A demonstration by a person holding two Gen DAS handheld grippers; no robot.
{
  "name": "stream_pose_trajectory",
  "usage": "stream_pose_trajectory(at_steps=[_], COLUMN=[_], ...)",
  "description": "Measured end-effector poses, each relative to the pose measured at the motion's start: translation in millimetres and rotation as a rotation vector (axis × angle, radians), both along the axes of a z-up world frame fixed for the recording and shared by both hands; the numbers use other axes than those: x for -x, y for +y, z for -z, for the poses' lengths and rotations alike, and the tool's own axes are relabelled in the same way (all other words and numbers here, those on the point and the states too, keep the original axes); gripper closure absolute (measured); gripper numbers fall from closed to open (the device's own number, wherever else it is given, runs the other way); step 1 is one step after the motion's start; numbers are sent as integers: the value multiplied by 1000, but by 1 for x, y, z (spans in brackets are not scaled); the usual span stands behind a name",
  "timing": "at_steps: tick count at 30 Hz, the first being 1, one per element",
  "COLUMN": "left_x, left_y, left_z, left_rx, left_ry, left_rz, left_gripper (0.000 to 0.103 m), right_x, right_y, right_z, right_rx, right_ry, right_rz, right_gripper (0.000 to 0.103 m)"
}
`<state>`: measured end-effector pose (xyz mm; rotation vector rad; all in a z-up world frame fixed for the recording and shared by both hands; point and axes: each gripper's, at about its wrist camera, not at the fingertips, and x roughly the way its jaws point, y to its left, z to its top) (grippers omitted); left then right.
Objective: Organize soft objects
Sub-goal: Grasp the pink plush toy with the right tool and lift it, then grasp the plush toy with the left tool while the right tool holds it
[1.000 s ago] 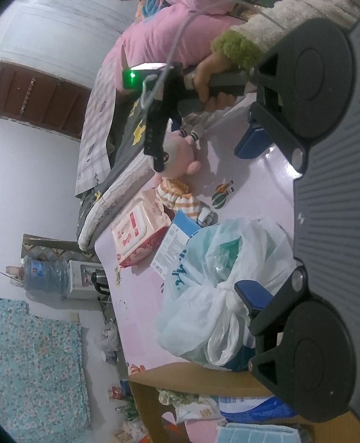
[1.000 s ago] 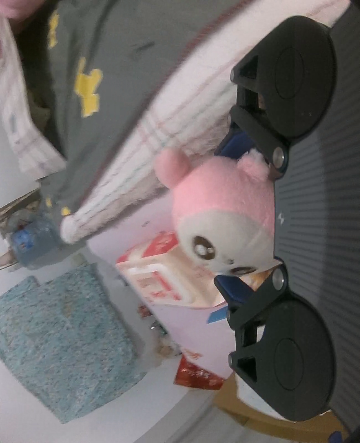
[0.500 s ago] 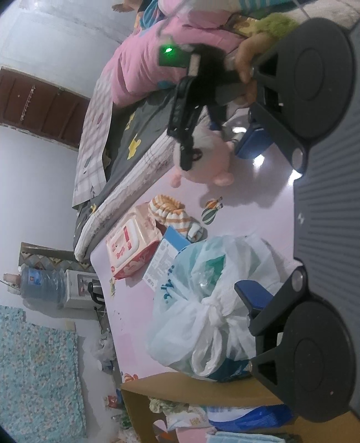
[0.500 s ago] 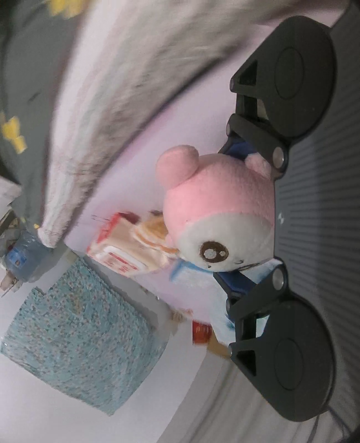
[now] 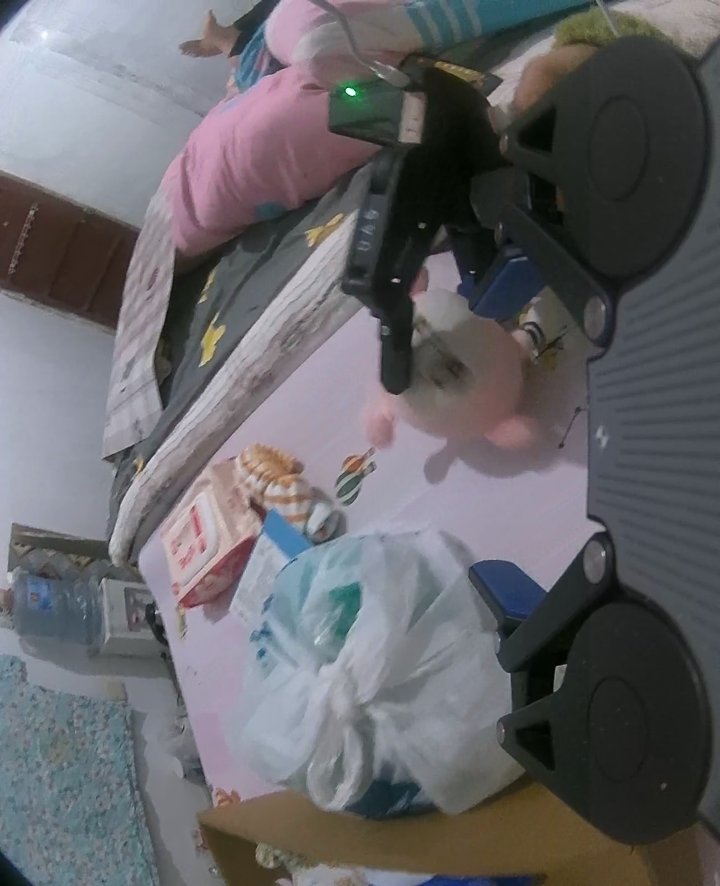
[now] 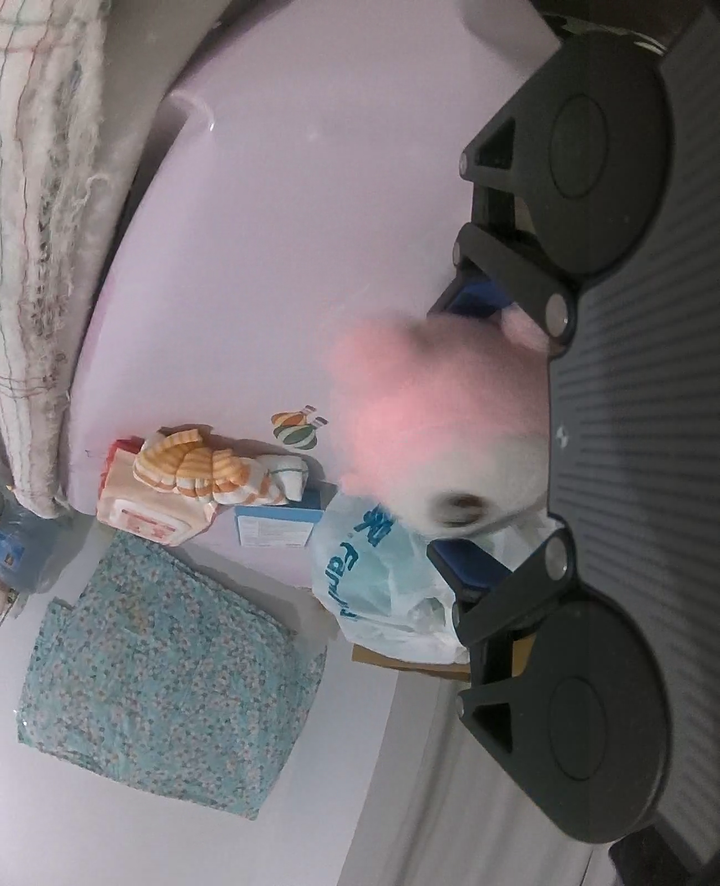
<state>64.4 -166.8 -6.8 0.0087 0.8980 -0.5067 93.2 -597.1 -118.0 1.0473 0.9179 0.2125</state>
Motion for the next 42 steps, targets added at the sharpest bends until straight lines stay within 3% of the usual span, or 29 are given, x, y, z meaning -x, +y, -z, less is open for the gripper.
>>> stream_pose_trajectory(at_steps=[8, 19, 25, 31, 42], left_x=[4, -7, -17, -28, -43], left_y=[-22, -39, -52, -63, -80], left_z=[19, 30, 43, 54, 78], left_rx=[-24, -22, -27, -46, -52], left_ry=[28, 52, 91, 114, 197], left_rz=[44, 61, 74, 84, 123], left_gripper=[8, 9, 13, 13, 13], right_x=[16, 9, -23, -54, -32], right_y=[-34, -74, -74, -58, -45], right_z=[-6, -33, -29, 4, 1], right_rx=[-76, 39, 75, 97, 79], right_ry=[-25, -140, -170, -81, -87], right_rz=[32, 106, 67, -18, -107], right_gripper=[18, 18, 31, 49, 47])
